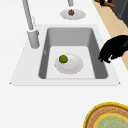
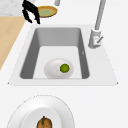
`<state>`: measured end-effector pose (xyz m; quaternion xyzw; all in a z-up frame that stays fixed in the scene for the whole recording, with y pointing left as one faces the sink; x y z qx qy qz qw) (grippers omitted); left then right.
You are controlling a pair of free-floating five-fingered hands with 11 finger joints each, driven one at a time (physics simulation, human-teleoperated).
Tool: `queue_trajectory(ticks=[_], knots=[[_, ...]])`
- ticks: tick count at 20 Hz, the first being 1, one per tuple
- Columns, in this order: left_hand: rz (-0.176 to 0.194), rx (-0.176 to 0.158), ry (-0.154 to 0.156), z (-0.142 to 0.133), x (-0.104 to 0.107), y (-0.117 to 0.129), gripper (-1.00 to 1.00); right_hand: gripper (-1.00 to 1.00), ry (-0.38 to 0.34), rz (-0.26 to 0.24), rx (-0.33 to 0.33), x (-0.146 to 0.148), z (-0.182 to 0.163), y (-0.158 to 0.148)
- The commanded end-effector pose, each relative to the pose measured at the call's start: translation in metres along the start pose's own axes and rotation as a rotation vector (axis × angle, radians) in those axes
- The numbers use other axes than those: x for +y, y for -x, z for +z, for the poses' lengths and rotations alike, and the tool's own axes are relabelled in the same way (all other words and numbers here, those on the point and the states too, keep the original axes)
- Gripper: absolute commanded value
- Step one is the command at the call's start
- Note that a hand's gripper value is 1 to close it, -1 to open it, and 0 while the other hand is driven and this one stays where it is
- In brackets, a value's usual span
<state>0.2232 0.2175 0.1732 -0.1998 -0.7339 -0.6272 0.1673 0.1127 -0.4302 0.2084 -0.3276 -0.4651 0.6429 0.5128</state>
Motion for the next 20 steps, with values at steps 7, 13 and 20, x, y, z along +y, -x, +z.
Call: queue_trajectory(ticks=[7,13,20], knots=[[0.000,0.000,0.000,0.000,0.000,0.000,0.00,1.00,0.015,-0.029,0.151,-0.061,0.012,-0.018],[0.000,0.000,0.000,0.000,0.000,0.000,0.00,1.00,0.000,-0.025,0.208,-0.084,0.010,-0.030],[0.000,0.000,0.000,0.000,0.000,0.000,0.00,1.00,-0.022,-0.001,0.231,-0.090,0.000,-0.037]])
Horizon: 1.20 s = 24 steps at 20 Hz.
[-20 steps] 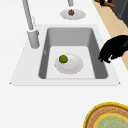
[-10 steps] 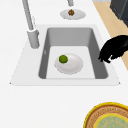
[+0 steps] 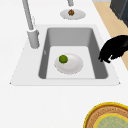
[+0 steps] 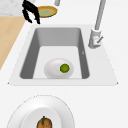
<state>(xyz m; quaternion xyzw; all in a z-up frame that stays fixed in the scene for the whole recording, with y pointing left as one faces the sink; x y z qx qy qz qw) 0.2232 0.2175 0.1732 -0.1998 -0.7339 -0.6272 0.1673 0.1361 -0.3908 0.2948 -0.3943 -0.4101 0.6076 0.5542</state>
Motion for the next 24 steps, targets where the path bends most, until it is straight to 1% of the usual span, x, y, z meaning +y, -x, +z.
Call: queue_trajectory(ticks=[1,2,3,4,6,8,11,16,19,24], knots=[[0.000,0.000,0.000,0.000,0.000,0.000,0.00,1.00,0.000,0.000,0.000,0.000,0.000,-0.003],[0.000,0.000,0.000,0.000,0.000,0.000,0.00,1.00,0.001,-0.001,-0.001,-0.001,0.000,-0.001],[0.000,0.000,0.000,0.000,0.000,0.000,0.00,1.00,0.010,0.010,-0.010,-0.002,-0.002,-0.015],[0.000,0.000,0.000,0.000,0.000,0.000,0.00,1.00,0.016,0.029,0.012,-0.002,-0.004,-0.034],[0.000,0.000,0.000,0.000,0.000,0.000,0.00,1.00,0.011,0.018,0.051,-0.004,-0.007,-0.043],[0.000,0.000,0.000,0.000,0.000,0.000,0.00,1.00,0.000,0.024,0.060,-0.002,-0.009,-0.056],[0.000,0.000,0.000,0.000,0.000,0.000,0.00,1.00,0.014,0.028,0.078,-0.004,-0.012,-0.076],[0.000,0.000,0.000,0.000,0.000,0.000,0.00,1.00,0.016,0.041,0.075,-0.006,-0.017,-0.114],[0.000,0.000,0.000,0.000,0.000,0.000,0.00,1.00,0.023,0.051,0.079,-0.010,-0.030,-0.138],[0.000,0.000,0.000,0.000,0.000,0.000,0.00,1.00,0.007,0.047,0.077,-0.011,-0.047,-0.177]])
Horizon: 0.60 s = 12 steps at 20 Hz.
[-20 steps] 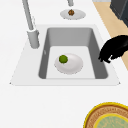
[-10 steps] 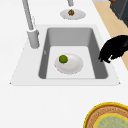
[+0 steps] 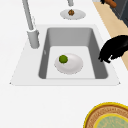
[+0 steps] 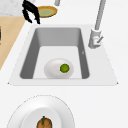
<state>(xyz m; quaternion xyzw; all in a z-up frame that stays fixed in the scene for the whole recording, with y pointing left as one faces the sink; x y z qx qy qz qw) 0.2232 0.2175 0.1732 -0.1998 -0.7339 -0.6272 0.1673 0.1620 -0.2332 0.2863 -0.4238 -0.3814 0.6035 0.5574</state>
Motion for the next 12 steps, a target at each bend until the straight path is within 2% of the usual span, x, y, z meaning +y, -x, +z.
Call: queue_trajectory(ticks=[1,8,10,12], knots=[[0.000,0.000,0.000,0.000,0.000,0.000,0.00,1.00,0.012,0.012,0.006,-0.003,-0.014,-0.031],[0.000,0.000,0.000,0.000,0.000,0.000,0.00,1.00,-0.001,-0.004,0.016,0.003,-0.051,-0.084],[0.000,0.000,0.000,0.000,0.000,0.000,0.00,1.00,0.002,-0.005,0.010,0.013,-0.058,-0.100],[0.000,0.000,0.000,0.000,0.000,0.000,0.00,1.00,0.001,-0.024,0.042,0.023,-0.068,-0.104]])
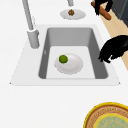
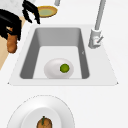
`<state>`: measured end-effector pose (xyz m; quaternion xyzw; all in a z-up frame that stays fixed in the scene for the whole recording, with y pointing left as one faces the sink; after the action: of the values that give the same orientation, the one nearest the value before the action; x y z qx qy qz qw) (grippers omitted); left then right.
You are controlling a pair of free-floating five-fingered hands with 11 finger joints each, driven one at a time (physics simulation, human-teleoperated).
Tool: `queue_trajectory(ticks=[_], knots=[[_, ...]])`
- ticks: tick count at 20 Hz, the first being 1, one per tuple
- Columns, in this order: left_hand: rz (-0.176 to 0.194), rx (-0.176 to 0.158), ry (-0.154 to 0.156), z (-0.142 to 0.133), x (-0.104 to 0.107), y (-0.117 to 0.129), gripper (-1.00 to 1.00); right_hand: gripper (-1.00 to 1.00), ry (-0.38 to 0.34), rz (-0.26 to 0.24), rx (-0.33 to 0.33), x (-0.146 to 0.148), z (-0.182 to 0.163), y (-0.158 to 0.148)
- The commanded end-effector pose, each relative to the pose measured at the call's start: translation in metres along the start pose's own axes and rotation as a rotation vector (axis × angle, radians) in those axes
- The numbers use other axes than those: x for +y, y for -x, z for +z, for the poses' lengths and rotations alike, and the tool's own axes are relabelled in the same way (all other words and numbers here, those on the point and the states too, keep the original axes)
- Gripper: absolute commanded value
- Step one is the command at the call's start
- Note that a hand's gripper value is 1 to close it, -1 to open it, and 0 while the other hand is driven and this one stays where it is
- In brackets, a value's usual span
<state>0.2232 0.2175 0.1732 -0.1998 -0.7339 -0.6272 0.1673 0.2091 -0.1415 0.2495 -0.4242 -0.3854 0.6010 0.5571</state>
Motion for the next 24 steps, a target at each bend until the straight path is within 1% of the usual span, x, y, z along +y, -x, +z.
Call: queue_trajectory(ticks=[1,4,6,8,11,13,14,18,22,23,24], knots=[[0.000,0.000,0.000,0.000,0.000,0.000,0.00,1.00,-0.005,-0.034,0.057,0.018,-0.018,-0.012],[0.000,0.000,0.000,0.000,0.000,0.000,0.00,1.00,-0.005,-0.048,0.053,0.032,-0.037,-0.025],[0.000,0.000,0.000,0.000,0.000,0.000,0.00,1.00,-0.014,-0.097,0.068,0.043,-0.049,-0.024],[0.000,0.000,0.000,0.000,0.000,0.000,0.00,1.00,-0.013,-0.117,0.069,0.053,-0.059,-0.028],[0.000,0.000,0.000,0.000,0.000,0.000,0.00,1.00,-0.005,-0.115,0.072,0.067,-0.069,-0.031],[0.000,0.000,0.000,0.000,0.000,0.000,0.00,1.00,-0.005,-0.107,0.066,0.082,-0.077,-0.036],[0.000,0.000,0.000,0.000,0.000,0.000,0.00,1.00,-0.005,-0.118,0.075,0.086,-0.081,-0.034],[0.000,0.000,0.000,0.000,0.000,0.000,0.00,1.00,-0.005,-0.125,0.079,0.106,-0.095,-0.037],[0.000,0.000,0.000,0.000,0.000,0.000,0.00,1.00,-0.008,-0.139,0.105,0.127,-0.111,-0.039],[0.000,0.000,0.000,0.000,0.000,0.000,0.00,1.00,-0.009,-0.136,0.110,0.131,-0.115,-0.039],[0.000,0.000,0.000,0.000,0.000,0.000,0.00,1.00,-0.008,-0.125,0.101,0.136,-0.116,-0.041]])
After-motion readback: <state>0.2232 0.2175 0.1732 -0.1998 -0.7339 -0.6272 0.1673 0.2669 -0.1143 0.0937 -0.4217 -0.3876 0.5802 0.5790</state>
